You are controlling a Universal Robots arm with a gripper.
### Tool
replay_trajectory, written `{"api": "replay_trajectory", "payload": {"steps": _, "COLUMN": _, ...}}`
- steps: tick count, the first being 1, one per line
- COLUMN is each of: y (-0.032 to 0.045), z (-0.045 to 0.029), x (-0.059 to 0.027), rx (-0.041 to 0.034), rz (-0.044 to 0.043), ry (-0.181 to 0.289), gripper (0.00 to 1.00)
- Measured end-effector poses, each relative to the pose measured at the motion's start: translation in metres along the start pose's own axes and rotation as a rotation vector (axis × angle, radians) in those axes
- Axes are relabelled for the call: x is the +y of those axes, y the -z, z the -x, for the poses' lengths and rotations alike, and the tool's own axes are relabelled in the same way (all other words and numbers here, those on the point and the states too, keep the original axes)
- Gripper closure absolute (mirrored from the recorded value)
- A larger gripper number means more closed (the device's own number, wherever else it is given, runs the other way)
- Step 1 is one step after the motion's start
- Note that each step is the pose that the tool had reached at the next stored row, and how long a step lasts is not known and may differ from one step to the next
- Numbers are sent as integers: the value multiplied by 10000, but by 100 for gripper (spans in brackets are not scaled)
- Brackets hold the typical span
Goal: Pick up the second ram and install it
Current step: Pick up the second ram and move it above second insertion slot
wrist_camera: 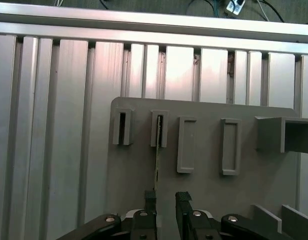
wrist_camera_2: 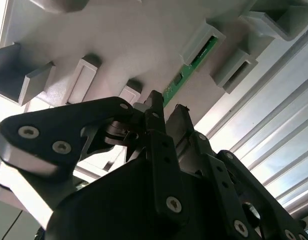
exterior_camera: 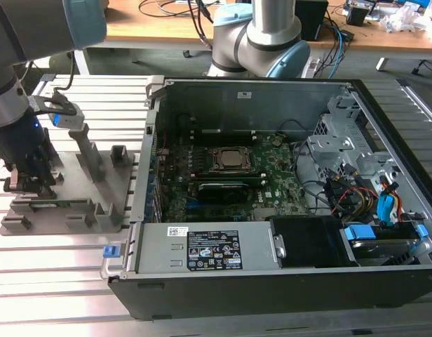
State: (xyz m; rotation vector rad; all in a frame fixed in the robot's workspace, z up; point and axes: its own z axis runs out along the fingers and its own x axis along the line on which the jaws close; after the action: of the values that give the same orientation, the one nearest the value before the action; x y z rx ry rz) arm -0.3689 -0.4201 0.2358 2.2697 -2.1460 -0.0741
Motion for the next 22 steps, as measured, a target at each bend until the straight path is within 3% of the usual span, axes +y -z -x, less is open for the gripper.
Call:
{"api": "replay_trajectory", "payload": {"steps": 5, "y": -117, "z": -5, "x": -5, "rx": 0, "rz": 0, "ry": 0, "gripper": 70}}
{"api": "replay_trajectory", "payload": {"steps": 8, "y": -174, "z": -68, "x": 17, "rx": 1, "rz": 1, "ry": 0, "gripper": 70}}
{"api": "replay_trajectory", "payload": {"steps": 13, "y": -359, "z": -91, "x": 12, "rx": -9, "rz": -3, "ry": -173, "gripper": 70}}
{"api": "replay_trajectory", "payload": {"steps": 16, "y": -371, "z": -90, "x": 11, "rx": -19, "rz": -7, "ry": -299, "gripper": 71}}
{"api": "replay_trajectory", "payload": {"steps": 18, "y": -371, "z": -90, "x": 11, "rx": -20, "rz": -8, "ry": -299, "gripper": 86}}
{"api": "replay_trajectory", "payload": {"steps": 22, "y": -371, "z": -91, "x": 11, "rx": -22, "rz": -7, "ry": -299, "gripper": 86}}
